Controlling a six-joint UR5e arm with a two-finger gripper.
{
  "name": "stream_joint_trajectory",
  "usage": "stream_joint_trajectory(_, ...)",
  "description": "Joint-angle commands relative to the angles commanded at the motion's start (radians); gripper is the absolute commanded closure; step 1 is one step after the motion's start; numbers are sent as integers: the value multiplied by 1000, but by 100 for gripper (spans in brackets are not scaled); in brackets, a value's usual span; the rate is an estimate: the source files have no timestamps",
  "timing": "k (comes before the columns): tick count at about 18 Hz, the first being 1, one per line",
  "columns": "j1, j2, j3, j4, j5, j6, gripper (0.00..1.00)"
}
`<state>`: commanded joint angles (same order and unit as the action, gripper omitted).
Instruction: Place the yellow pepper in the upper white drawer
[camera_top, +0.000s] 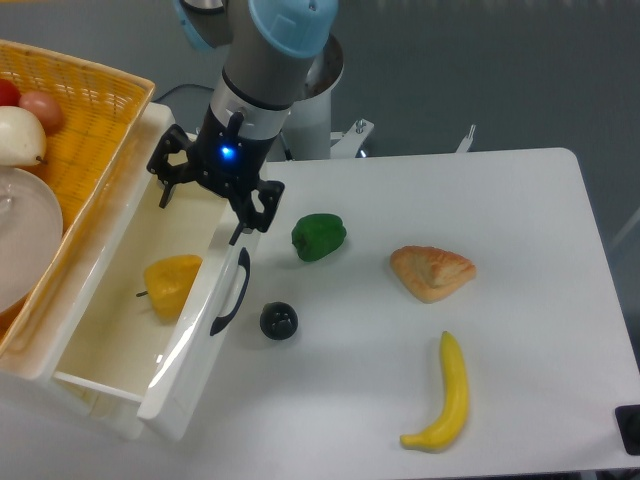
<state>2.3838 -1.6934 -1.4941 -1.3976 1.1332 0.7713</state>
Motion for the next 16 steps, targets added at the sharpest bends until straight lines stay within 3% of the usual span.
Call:
stream_joint_trajectory(3,20,-12,-3,14,82,63,0)
stream_joint_trajectory(6,69,-12,6,23,83,89,0)
stream_joint_trajectory(10,116,-15,8,83,83,108,0)
stream_joint_trajectory(12,135,-26,6,92,91,164,0)
stream_joint_trajectory(16,133,-61,6,94,247,366,0)
